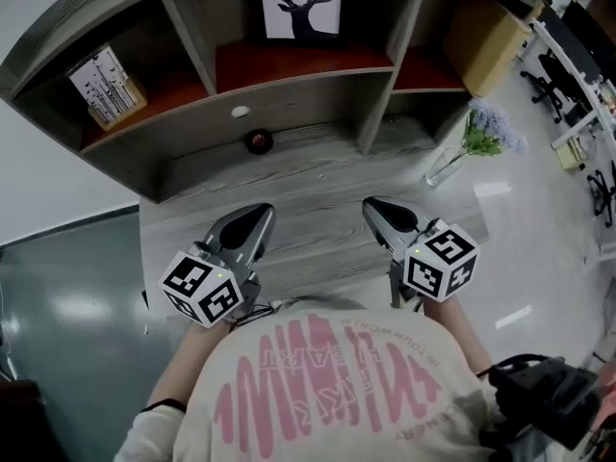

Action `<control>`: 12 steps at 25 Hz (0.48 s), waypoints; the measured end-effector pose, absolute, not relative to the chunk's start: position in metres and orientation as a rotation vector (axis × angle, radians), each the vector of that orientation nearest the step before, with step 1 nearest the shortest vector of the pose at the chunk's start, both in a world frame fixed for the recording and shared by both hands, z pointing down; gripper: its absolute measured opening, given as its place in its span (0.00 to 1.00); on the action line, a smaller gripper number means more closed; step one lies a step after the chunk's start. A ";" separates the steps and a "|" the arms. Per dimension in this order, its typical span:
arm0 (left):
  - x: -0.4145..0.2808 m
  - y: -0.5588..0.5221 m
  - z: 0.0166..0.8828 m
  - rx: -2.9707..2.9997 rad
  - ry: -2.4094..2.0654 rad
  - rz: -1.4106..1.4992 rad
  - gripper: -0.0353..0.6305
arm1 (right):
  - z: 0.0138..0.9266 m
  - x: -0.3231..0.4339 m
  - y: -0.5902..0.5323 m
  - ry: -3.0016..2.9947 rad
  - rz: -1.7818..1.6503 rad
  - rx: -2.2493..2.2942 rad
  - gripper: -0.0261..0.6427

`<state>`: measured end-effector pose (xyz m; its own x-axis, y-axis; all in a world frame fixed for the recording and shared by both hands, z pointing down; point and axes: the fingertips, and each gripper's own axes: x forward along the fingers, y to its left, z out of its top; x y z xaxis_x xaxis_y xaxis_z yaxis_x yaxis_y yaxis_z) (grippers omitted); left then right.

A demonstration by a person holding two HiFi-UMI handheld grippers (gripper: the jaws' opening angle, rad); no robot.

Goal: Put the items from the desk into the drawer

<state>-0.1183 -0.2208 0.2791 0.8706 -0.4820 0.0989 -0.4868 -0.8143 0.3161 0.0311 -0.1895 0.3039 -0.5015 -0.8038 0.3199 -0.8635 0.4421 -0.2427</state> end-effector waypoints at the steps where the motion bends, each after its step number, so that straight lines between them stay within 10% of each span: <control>1: -0.132 -0.229 0.278 2.705 -0.741 0.021 0.08 | 0.305 0.017 -0.201 -2.538 0.571 1.459 0.05; 12: -0.238 -0.300 0.297 2.633 -0.853 0.017 0.08 | 0.334 -0.084 -0.304 -2.520 0.567 1.308 0.05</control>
<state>-0.2375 -0.3002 0.2969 0.8167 -0.5637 0.1238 -0.5681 -0.7475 0.3443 -0.0844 -0.3042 0.3340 -0.5679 -0.7267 0.3866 -0.8222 0.5224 -0.2257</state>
